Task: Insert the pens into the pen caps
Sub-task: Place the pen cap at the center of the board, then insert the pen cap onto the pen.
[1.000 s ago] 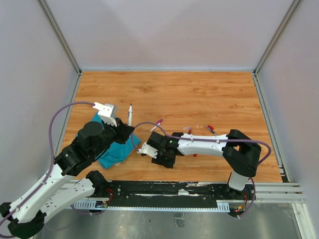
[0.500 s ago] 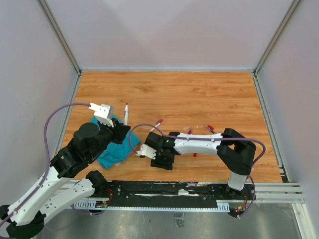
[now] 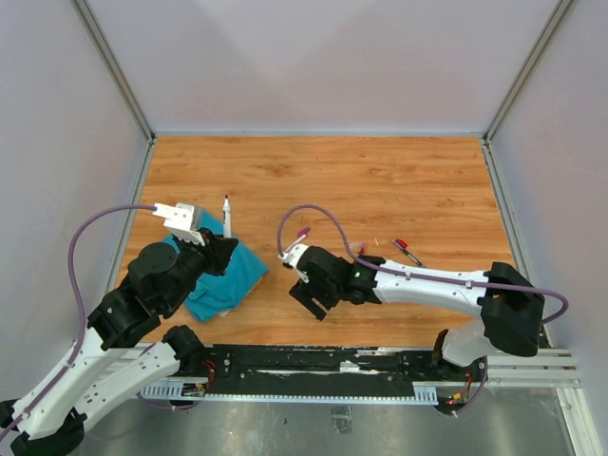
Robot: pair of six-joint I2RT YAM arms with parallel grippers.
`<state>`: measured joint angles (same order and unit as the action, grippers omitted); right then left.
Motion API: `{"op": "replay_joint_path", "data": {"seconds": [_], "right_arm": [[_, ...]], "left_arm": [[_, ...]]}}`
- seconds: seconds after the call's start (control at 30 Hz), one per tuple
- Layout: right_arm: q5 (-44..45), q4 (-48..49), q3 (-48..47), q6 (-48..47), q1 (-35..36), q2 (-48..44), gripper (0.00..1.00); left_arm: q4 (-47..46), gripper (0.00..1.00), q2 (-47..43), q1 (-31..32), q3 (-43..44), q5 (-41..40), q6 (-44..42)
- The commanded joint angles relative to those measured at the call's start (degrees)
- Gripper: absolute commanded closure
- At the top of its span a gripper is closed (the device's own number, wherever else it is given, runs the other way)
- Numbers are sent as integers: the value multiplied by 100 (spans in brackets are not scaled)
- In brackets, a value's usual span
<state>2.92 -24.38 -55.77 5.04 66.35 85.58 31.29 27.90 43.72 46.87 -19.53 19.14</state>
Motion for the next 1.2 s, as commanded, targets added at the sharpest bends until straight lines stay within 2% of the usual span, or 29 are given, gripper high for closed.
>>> {"op": "replay_joint_path", "data": {"seconds": [0.0,0.13,0.4,0.73,1.17], "right_arm": [[1396,-63,135,2705,-18,-269,25],[1696,-825,-209,4290,-21,-132,25],[1803,-1449,-356,6166,206,205,31],[1370,-1372,-642,6414,405,833,33],[1013,-1181,-797,6189,390,1497,50]], "left_arm": [[-110,100,-13,-13,-55,-156,-57],[-104,99,-30,-13,-56,-232,-44],[-121,99,-52,-13,-75,-208,-51],[-135,99,-83,-13,-99,-174,-60],[-145,100,-79,-13,-108,-150,-68]]}}
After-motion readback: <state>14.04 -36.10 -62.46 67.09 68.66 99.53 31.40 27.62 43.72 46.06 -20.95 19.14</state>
